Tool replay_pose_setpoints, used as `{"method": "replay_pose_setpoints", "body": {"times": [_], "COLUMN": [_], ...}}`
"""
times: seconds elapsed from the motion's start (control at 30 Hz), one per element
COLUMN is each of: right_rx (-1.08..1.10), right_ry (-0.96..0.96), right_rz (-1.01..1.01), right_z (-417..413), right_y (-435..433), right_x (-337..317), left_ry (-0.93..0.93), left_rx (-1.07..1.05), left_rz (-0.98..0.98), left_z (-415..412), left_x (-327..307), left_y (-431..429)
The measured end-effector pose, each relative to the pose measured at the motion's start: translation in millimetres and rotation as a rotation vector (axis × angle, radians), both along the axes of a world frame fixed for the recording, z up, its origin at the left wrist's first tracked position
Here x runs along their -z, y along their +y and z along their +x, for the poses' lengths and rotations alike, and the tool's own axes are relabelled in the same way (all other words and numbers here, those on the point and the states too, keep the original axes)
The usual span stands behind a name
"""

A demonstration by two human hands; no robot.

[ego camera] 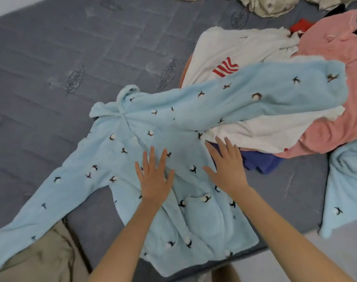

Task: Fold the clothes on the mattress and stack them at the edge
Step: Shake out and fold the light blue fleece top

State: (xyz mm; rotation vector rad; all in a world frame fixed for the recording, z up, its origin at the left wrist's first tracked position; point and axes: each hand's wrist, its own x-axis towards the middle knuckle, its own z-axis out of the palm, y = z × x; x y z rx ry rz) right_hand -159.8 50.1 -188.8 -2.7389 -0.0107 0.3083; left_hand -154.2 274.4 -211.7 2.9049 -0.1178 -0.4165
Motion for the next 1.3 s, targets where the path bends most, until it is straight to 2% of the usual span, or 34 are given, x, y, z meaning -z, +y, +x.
{"method": "replay_pose_setpoints", "body": {"times": [0.23,0.37,0.43,0.53,0.57,0.73,0.87,1.0,1.17,1.3], "right_rx": [-0.080,-0.070,-0.020,0.071,0.113,0.318,0.323,0.358,0.411,0.496], "right_ry": [0.112,0.220,0.308,0.435,0.479,0.631,0.571,0.483,0.374,0.310], "right_rz": [-0.041,-0.098,-0.110,-0.112,-0.113,0.096,0.121,0.196,0.292,0.306], "right_z": [-72.8,-106.9,-123.4,-144.7,-150.3,-172.1,-179.1,-179.4,-186.6,-194.9], "right_y": [42.9,39.6,30.2,13.3,7.9,-12.4,-19.2,-20.4,-23.2,-29.2], "right_x": [16.9,30.5,39.7,52.2,55.5,64.7,65.8,58.4,45.1,39.6], "left_ry": [0.078,0.176,0.221,0.249,0.242,0.146,0.046,-0.162,-0.317,-0.437], "left_rx": [-0.109,-0.326,-0.555,-0.927,-0.970,-1.022,-1.106,-1.168,-1.264,-1.342], "left_rz": [-0.013,-0.064,-0.155,-0.557,-0.649,-0.736,-0.744,-0.736,-0.710,-0.633], "left_z": [-82.6,-131.9,-159.8,-196.7,-207.3,-233.8,-245.2,-252.2,-263.7,-276.8], "left_x": [8.9,16.4,24.8,37.5,40.0,49.4,50.8,41.6,22.1,9.6], "left_y": [48.4,61.6,67.8,75.4,75.0,68.4,63.3,63.3,64.6,75.7]}}
